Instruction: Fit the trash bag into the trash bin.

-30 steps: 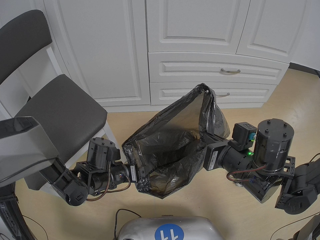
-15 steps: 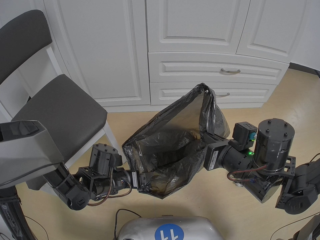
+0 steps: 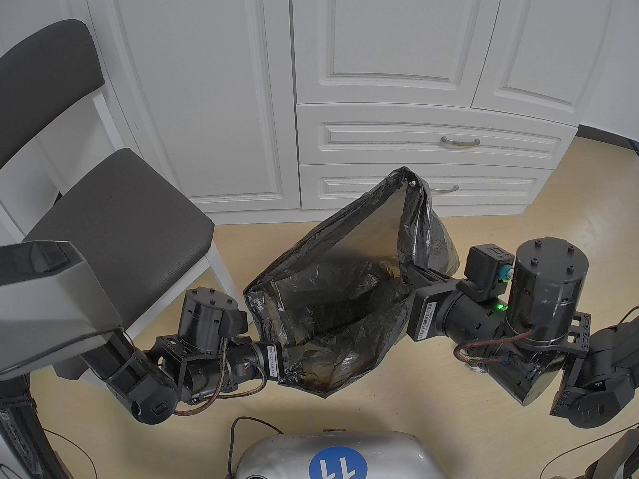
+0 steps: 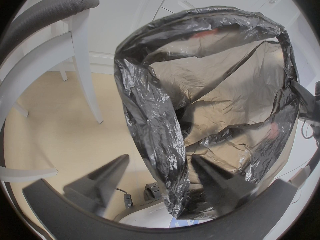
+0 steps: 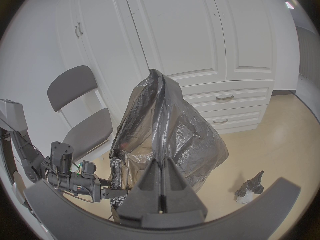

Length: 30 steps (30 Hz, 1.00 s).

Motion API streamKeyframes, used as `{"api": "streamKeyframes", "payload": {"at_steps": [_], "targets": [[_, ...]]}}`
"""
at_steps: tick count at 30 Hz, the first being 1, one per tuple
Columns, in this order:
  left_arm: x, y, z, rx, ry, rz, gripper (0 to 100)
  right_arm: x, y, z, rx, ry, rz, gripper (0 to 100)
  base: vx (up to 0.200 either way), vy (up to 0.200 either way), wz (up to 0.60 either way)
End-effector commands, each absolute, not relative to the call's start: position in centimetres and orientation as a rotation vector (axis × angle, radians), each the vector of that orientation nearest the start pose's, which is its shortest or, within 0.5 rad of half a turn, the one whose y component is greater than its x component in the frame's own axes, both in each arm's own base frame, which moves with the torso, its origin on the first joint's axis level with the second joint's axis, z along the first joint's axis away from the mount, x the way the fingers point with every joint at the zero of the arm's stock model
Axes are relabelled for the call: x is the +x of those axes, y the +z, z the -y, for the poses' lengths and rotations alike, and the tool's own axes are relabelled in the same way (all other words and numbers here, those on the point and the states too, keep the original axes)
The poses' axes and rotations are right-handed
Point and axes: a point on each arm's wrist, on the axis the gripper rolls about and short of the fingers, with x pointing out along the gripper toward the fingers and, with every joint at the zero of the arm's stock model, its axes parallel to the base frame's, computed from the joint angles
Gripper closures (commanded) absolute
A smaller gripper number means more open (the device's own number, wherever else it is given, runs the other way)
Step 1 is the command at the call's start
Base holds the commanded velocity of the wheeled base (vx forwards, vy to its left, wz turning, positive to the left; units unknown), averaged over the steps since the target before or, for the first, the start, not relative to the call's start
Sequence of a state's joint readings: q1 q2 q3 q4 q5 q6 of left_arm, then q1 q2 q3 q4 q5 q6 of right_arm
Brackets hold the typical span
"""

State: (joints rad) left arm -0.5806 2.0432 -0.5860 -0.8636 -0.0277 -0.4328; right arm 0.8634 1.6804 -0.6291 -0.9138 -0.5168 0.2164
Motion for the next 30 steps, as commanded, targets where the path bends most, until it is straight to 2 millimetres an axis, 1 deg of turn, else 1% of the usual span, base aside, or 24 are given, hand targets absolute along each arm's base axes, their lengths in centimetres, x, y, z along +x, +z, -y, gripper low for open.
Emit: {"api": "streamKeyframes", "payload": {"at_steps": [1,6,10,15,16,18,20,21,22,23,24,25,30], "targets": [[26.4,4.3,17.6,-0.242,-0.457,-0.700,100,19.3,17.1,-20.8,0.128,0.333,-0.141,100,0.000,0.000,0.00],[26.2,4.1,17.7,-0.245,-0.478,-0.717,100,19.2,17.1,-20.8,0.127,0.333,-0.140,100,0.000,0.000,0.00],[26.3,4.4,17.5,-0.250,-0.476,-0.706,100,19.1,17.2,-20.7,0.124,0.332,-0.139,100,0.000,0.000,0.00],[26.6,4.8,17.1,-0.249,-0.461,-0.684,100,18.6,17.3,-20.0,0.099,0.308,-0.129,100,0.000,0.000,0.00],[26.7,5.4,16.8,-0.254,-0.455,-0.665,100,17.9,17.2,-19.2,0.039,0.312,-0.126,100,0.000,0.000,0.00],[26.7,5.6,16.7,-0.256,-0.454,-0.657,100,17.5,17.0,-18.7,0.008,0.317,-0.130,100,0.000,0.000,0.00],[26.8,6.6,16.3,-0.269,-0.449,-0.625,100,16.2,16.6,-17.2,-0.086,0.329,-0.135,100,0.000,0.000,0.00],[26.7,7.0,16.2,-0.273,-0.449,-0.614,100,15.8,16.5,-16.8,-0.118,0.334,-0.135,100,0.000,0.000,0.00],[26.7,7.0,16.2,-0.273,-0.449,-0.614,100,15.8,16.5,-16.8,-0.118,0.334,-0.135,100,0.000,0.000,0.00],[26.6,7.7,15.9,-0.280,-0.448,-0.591,100,15.0,16.2,-16.1,-0.181,0.346,-0.132,100,0.000,0.000,0.00],[26.6,7.7,15.9,-0.280,-0.448,-0.591,100,15.0,16.2,-16.1,-0.181,0.346,-0.132,100,0.000,0.000,0.00],[26.6,8.4,15.9,-0.282,-0.436,-0.561,100,14.7,16.0,-16.1,-0.202,0.355,-0.128,100,0.000,0.000,0.00],[26.3,9.1,15.8,-0.270,-0.413,-0.520,100,14.0,15.2,-16.3,-0.234,0.382,-0.152,100,0.000,0.000,0.00]]}}
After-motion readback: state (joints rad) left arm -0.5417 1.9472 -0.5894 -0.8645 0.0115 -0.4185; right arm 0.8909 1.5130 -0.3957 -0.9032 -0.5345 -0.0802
